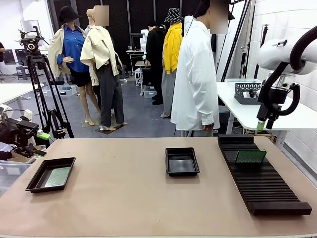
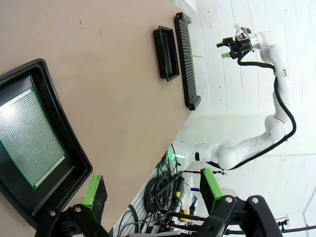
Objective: Inspect and transfer BCBs to ESD trays.
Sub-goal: Pick up the Blank PCB from the PCB Rack and place it in the right ESD tray.
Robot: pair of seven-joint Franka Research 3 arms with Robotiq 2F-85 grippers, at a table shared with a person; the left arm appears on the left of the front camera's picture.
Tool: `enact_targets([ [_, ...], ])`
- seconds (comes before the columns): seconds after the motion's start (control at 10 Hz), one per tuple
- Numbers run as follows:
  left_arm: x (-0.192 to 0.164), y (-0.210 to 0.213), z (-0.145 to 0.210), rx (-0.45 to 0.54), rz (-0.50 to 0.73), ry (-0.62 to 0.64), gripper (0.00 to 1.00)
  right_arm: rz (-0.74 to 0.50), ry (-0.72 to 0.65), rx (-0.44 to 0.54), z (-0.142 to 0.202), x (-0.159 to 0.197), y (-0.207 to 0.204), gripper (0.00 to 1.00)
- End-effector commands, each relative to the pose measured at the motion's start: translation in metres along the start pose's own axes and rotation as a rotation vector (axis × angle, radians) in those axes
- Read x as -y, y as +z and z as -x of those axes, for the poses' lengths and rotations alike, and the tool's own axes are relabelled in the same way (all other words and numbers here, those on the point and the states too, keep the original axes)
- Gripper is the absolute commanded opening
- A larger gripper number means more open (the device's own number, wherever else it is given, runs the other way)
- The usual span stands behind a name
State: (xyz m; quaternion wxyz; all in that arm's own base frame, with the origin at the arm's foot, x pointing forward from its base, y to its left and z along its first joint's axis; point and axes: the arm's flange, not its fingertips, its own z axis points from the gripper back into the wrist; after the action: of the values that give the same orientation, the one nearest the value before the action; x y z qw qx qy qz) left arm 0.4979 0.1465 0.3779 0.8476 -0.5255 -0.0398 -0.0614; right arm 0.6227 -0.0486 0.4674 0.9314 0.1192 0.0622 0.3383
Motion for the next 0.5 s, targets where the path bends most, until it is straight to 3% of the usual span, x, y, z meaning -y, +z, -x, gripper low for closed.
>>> enact_targets([
  [0.0,0.002,0.001,0.001,0.004,-0.004,0.007,1.0,0.104,0.123,-0.021,-0.006,-0.002,-0.011,1.0],
  [0.3,0.002,0.001,0.001,0.004,-0.004,0.007,1.0,0.332,0.263,0.028,-0.017,-0.023,-0.03,1.0],
  [0.4,0.002,0.001,0.001,0.004,-0.004,0.007,1.0,0.353,0.323,0.02,-0.021,-0.03,-0.036,1.0],
])
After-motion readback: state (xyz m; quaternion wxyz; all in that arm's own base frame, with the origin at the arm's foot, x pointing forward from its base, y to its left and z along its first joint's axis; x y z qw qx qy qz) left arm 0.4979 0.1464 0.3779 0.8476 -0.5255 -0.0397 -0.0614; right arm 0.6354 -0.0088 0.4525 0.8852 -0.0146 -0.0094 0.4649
